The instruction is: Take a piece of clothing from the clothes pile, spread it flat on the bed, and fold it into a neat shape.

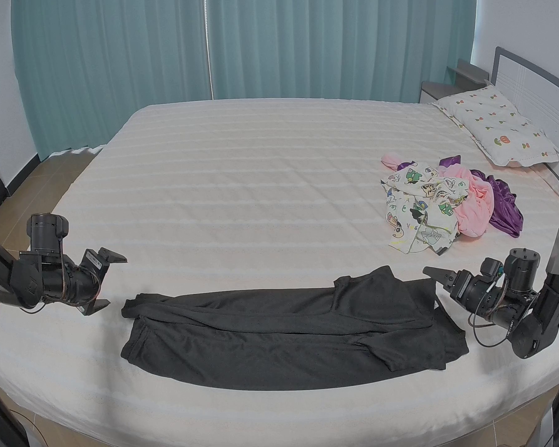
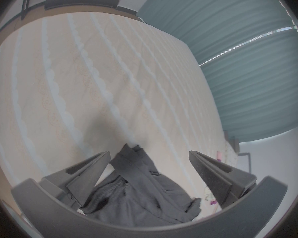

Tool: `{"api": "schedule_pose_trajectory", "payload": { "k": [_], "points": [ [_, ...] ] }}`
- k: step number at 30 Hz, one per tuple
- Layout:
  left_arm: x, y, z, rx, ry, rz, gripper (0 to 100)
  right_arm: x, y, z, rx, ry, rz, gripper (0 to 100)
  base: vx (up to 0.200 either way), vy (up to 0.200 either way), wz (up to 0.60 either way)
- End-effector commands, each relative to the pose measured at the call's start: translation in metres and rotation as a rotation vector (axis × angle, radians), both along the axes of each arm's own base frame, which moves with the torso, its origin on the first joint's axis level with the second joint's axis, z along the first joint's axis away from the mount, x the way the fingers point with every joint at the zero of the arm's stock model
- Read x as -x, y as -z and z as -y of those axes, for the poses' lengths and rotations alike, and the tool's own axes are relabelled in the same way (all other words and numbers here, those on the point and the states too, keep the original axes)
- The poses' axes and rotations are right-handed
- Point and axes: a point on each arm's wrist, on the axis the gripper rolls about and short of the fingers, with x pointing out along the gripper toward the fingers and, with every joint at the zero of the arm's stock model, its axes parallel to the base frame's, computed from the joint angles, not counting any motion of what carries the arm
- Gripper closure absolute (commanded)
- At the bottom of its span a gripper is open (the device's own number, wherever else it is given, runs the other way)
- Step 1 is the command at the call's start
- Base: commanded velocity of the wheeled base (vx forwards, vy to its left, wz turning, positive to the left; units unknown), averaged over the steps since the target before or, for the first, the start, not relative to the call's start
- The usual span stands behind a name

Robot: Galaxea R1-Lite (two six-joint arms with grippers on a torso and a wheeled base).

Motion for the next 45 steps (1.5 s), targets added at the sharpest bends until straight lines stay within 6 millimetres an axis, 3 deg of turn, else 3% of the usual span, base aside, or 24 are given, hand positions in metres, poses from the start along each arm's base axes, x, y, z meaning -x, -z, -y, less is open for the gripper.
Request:
{"api": "schedule_pose_trajectory", "payload": {
  "k": [1, 9, 27, 28, 38, 45],
  "points": [
    [-0.001, -0.013, 0.010, 0.049, 0.015, 0.042, 0, -0.025, 0.003, -0.021, -0.023, -0.060, -0.032, 0, 0.000, 0.000, 0.00],
    [-0.006, 0.001, 0.009, 0.057, 0.012, 0.000, 0, -0.043, 0.026, -0.024, -0.024, -0.076, -0.118, 0, 0.000, 0.000, 0.00],
    [-0.005, 0.004, 0.009, 0.058, 0.013, -0.014, 0, -0.037, 0.036, -0.031, -0.028, -0.121, -0.160, 0, 0.000, 0.000, 0.00],
    [-0.005, 0.005, 0.009, 0.058, 0.013, -0.016, 0, -0.037, 0.036, -0.031, -0.029, -0.121, -0.162, 100, 0.000, 0.000, 0.00],
    [-0.005, 0.006, 0.009, 0.059, 0.013, -0.020, 0, -0.035, 0.033, -0.024, -0.030, -0.098, -0.160, 100, 0.000, 0.000, 0.00],
    [-0.005, 0.006, 0.010, 0.058, 0.015, -0.020, 0, -0.014, 0.027, -0.018, -0.028, -0.083, -0.185, 100, 0.000, 0.000, 0.00]
  ]
}}
